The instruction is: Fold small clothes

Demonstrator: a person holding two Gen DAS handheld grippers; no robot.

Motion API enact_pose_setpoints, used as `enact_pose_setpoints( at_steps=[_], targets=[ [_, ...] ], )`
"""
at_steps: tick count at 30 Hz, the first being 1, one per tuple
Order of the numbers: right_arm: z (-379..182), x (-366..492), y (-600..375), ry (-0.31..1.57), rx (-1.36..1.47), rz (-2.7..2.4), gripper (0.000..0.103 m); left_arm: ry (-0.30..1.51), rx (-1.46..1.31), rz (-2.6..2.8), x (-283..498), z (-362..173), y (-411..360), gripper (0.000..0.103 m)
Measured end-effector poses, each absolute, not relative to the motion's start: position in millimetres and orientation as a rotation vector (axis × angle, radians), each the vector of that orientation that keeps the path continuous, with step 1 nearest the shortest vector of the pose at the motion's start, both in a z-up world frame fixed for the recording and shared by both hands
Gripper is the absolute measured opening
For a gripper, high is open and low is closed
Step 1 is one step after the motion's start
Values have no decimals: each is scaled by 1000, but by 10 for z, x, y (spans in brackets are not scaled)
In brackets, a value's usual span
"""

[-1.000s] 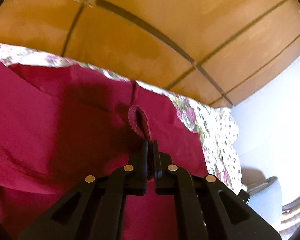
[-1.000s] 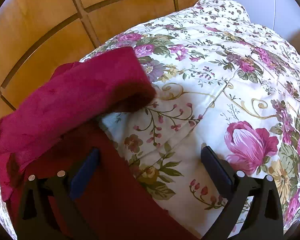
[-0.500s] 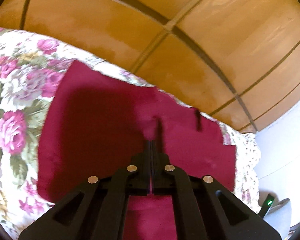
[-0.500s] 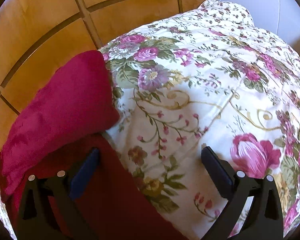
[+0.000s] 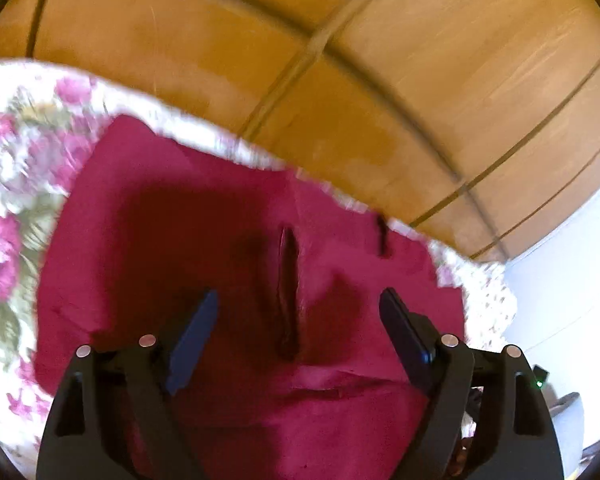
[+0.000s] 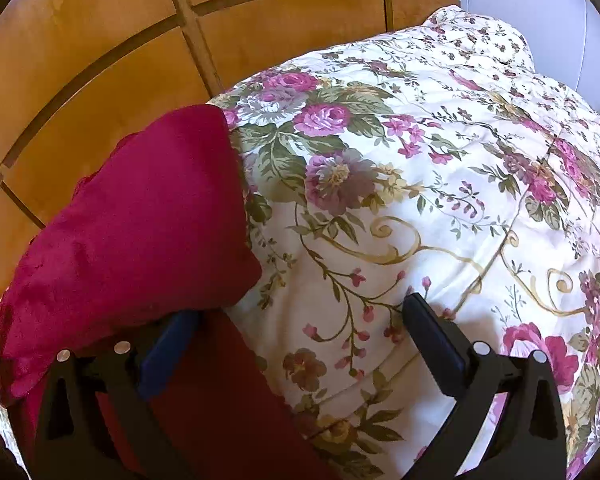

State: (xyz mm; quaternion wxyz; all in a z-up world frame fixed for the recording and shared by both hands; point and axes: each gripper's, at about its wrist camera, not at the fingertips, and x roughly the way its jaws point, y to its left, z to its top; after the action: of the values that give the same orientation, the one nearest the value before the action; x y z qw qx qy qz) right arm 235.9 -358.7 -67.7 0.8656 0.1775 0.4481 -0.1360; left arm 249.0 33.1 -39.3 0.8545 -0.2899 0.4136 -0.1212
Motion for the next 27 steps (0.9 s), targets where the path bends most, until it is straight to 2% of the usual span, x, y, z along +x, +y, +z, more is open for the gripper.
enact_pose_setpoints(
  at_steps=[3, 4, 5, 10, 12, 17, 20, 27],
  targets=[
    [-659, 2390, -3578, 932, 362, -266, 101, 952, -622, -261, 2627, -487, 164, 44],
    [-646, 2403, -3581, 926, 360, -260, 101, 955, -614, -267, 2638, -480, 148, 12],
    [-626, 2415, -3586, 919, 357, -258, 101, 967, -604, -276, 2655, -464, 127, 7],
    [-347, 2405, -3633, 780, 317, -292, 101, 804, -688, -326, 2424, -117, 381, 5],
    [-344, 2445, -3572, 778, 274, -269, 101, 753, -668, -296, 2306, -48, 514, 5],
    [-703, 2655, -3419, 970, 175, -264, 101, 855, -531, -232, 2256, -453, 546, 5],
    [-693, 2654, -3510, 947, 235, -250, 101, 798, -530, -249, 2137, -647, 592, 7],
    [-596, 2502, -3863, 847, 410, -384, 101, 789, -506, -237, 2162, -666, 505, 7]
  ],
)
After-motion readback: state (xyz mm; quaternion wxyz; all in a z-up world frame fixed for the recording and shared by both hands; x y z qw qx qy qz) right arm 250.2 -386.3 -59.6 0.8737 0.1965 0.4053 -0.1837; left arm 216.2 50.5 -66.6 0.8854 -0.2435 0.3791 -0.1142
